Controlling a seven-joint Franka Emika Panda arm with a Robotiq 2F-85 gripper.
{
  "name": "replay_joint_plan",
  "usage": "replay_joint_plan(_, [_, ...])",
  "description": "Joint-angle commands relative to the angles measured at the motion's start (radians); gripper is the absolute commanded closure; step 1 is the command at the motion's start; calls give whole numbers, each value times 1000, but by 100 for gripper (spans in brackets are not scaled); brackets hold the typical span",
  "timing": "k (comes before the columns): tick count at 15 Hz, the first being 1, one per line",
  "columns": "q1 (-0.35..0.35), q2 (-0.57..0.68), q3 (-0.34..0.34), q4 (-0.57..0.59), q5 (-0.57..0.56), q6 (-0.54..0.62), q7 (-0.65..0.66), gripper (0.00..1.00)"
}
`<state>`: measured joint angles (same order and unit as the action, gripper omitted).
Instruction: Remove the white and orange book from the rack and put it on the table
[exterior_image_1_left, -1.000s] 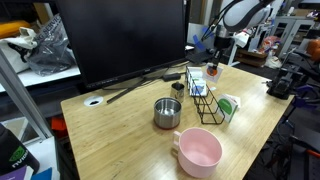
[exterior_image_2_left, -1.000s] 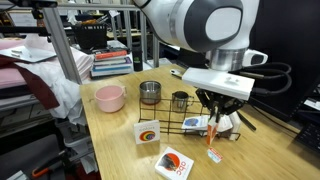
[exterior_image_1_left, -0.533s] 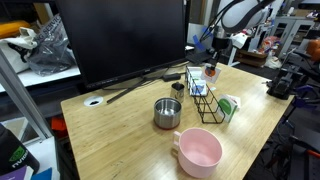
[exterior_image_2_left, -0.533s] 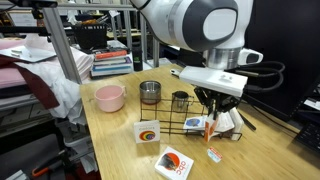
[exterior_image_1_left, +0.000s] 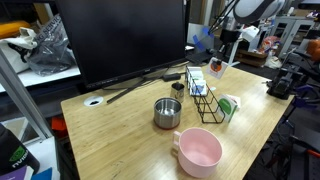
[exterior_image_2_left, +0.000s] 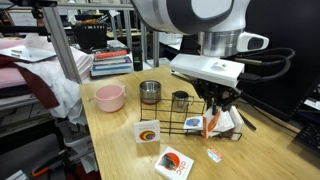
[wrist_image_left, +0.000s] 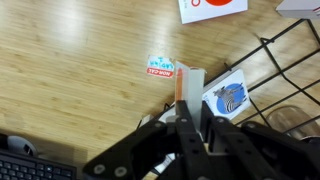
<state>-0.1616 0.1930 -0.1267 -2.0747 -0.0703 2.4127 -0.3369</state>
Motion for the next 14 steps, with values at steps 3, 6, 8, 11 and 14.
replay_joint_plan(3, [-4, -54, -22, -74, -14, 35, 95, 96])
replay_joint_plan(6, [-3, -10, -30, -62, -14, 41, 158, 96])
replay_joint_plan(8, [1, 31, -39, -39, -41, 53, 212, 96])
replay_joint_plan(11, [-3, 101, -52, 8, -48, 51, 261, 96])
replay_joint_plan(14, [-3, 167, -56, 64, -39, 31, 277, 96])
